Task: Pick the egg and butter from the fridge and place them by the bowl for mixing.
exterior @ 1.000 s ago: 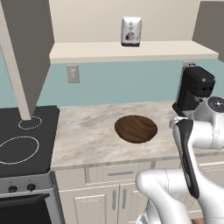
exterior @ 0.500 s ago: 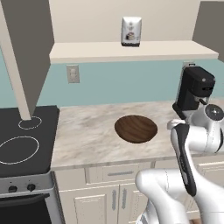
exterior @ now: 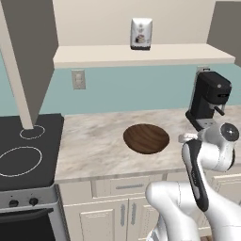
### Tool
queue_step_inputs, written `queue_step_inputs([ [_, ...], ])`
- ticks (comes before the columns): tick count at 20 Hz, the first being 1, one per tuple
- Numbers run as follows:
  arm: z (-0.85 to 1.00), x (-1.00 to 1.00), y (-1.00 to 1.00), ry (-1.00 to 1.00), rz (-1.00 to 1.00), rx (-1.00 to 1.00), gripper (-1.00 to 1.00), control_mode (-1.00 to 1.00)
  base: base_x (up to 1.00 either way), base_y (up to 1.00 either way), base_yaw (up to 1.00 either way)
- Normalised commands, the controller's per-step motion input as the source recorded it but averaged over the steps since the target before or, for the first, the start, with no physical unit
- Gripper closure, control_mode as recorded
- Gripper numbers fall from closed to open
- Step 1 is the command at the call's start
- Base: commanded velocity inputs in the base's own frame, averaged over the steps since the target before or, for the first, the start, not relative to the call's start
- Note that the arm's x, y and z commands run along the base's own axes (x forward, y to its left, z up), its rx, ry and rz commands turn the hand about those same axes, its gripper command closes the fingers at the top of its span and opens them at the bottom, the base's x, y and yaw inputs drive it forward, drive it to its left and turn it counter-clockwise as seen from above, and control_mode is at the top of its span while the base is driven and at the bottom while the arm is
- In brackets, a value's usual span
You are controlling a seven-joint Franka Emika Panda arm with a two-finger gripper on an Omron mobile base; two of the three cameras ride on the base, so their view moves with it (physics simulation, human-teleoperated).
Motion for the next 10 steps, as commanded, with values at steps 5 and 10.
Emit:
queue_step_inputs([
  [5, -0.07, 0.09, -0.37, -0.02, 0.09, 0.0, 1.0, -1.0, 0.0, 0.0, 0.0],
  [10, -0.04, 0.0, -0.44, 0.0, 0.15, 0.0, 1.0, -1.0, 0.0, 0.0, 0.0],
])
